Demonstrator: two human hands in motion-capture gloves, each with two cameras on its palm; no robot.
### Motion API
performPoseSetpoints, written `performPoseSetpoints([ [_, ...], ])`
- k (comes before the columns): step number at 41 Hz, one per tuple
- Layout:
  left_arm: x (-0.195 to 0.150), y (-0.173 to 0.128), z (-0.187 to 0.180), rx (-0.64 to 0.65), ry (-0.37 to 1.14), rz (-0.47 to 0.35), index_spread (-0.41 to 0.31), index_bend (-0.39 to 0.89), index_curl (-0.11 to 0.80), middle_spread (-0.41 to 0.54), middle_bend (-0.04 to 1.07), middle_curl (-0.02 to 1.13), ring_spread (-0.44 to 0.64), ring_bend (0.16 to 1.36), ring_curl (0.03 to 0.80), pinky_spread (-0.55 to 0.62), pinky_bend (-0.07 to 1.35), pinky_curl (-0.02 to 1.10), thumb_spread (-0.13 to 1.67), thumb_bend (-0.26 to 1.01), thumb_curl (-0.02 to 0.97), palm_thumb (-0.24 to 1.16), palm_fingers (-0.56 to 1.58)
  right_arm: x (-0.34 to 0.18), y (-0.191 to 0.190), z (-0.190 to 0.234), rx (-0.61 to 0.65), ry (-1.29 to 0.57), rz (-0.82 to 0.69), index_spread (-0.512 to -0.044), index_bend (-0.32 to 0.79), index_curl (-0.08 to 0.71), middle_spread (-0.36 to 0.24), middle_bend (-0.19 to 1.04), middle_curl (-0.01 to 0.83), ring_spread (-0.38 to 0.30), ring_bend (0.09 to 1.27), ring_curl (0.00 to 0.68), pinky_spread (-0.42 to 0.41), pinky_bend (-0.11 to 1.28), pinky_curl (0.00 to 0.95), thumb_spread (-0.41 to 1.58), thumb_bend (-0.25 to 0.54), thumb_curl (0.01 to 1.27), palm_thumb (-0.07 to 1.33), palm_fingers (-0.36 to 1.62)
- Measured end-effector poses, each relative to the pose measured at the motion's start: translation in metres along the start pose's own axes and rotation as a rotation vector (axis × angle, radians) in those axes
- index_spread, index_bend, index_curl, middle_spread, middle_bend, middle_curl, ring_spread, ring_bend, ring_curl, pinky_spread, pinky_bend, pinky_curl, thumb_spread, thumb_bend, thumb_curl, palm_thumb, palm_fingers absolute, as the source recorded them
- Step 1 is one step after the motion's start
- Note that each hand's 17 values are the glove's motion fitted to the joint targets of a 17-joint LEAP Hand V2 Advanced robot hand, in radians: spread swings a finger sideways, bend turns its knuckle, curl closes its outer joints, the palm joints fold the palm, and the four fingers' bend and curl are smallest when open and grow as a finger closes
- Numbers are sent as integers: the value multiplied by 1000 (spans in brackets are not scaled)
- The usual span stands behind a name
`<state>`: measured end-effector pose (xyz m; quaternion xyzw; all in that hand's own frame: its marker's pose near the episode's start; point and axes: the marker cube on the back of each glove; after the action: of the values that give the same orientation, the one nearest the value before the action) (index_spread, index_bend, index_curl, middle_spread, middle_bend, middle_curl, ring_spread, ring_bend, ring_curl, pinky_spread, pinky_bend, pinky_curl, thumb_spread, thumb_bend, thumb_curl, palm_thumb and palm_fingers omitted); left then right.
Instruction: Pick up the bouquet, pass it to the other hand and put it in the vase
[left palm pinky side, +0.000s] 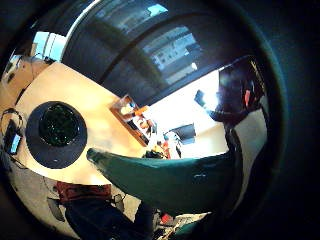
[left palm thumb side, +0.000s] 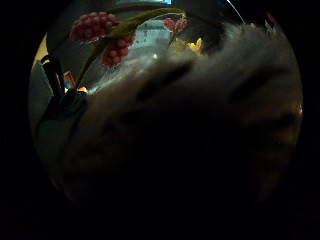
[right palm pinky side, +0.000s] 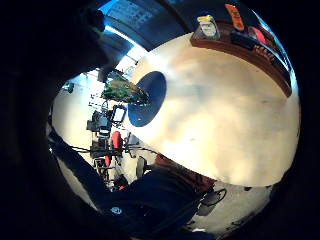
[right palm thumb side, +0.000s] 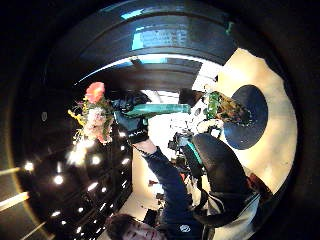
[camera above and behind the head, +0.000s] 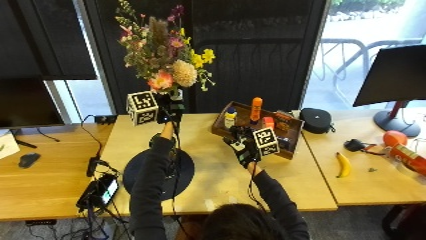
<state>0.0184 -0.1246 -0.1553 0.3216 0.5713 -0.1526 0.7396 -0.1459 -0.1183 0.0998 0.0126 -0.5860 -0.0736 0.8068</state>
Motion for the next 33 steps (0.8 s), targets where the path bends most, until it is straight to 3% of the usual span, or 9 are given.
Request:
performPoseSetpoints([
  [18, -89, -53, -18, 116, -49, -114, -349, 494, 655, -336, 794, 618, -364, 848, 495, -390, 585, 510, 928, -23, 544, 802, 1321, 27, -6, -14, 36, 12, 51, -317, 159, 355, -119, 170, 378, -104, 354, 369, 133, 326, 354, 1007, -24, 328, 705, 553],
  [21, -110, -55, -19, 78, -60, -147, -349, 485, 659, -335, 794, 618, -365, 845, 496, -390, 585, 510, 923, -23, 549, 804, 1320, 33, -7, -14, 35, 10, 58, -316, 158, 353, -118, 171, 373, -102, 352, 367, 136, 316, 353, 1009, -25, 329, 702, 555],
  [24, -149, -51, -19, -89, -93, -209, -348, 479, 663, -334, 787, 615, -363, 836, 493, -389, 573, 506, 902, -31, 554, 794, 1304, 39, -6, -17, 24, 5, 66, -317, 165, 354, -114, 171, 368, -100, 347, 365, 137, 303, 350, 1010, -24, 330, 700, 562],
  [26, -188, -43, -20, -288, -146, -272, -334, 428, 651, -326, 746, 605, -354, 805, 484, -373, 536, 494, 912, -77, 520, 686, 1177, 46, -4, -20, 17, 1, 66, -312, 168, 355, -114, 168, 365, -100, 342, 363, 138, 298, 348, 1010, -24, 331, 700, 566],
  [27, -209, -36, -23, -390, -186, -304, -314, 366, 637, -311, 723, 599, -333, 752, 468, -334, 464, 471, 938, -105, 489, 611, 943, 51, -3, -23, 16, -2, 66, -312, 170, 357, -110, 168, 364, -100, 341, 363, 138, 292, 348, 1011, -24, 331, 700, 567],
  [28, -230, -27, -28, -479, -235, -332, -251, 301, 623, -265, 695, 603, -247, 635, 451, -194, 323, 449, 918, -123, 470, 549, 386, 55, -1, -26, 16, -5, 67, -312, 171, 358, -110, 173, 364, -100, 338, 362, 138, 283, 345, 1013, -25, 330, 697, 566],
  [29, -250, -18, -34, -546, -286, -354, -186, 219, 626, -204, 665, 645, -161, 638, 527, -88, 392, 531, 910, -113, 459, 522, 82, 60, 0, -30, 20, -6, 69, -312, 170, 358, -109, 173, 363, -98, 336, 362, 139, 281, 346, 1014, -25, 330, 696, 566],
  [30, -266, -8, -42, -590, -335, -368, -115, 79, 595, -71, 497, 636, -48, 659, 566, 8, 513, 588, 904, -103, 451, 500, -354, 65, 2, -33, 28, -6, 71, -312, 179, 361, -108, 173, 362, -97, 333, 361, 138, 269, 343, 1019, -22, 330, 700, 570],
  [33, -298, 18, -64, -643, -441, -392, -17, 22, 499, 93, 298, 533, 119, 585, 451, 162, 496, 498, 903, -44, 442, 522, -367, 83, 4, -42, 52, 0, 81, -310, 192, 368, -100, 168, 358, -92, 321, 357, 138, 254, 340, 1023, -21, 332, 702, 583],
])
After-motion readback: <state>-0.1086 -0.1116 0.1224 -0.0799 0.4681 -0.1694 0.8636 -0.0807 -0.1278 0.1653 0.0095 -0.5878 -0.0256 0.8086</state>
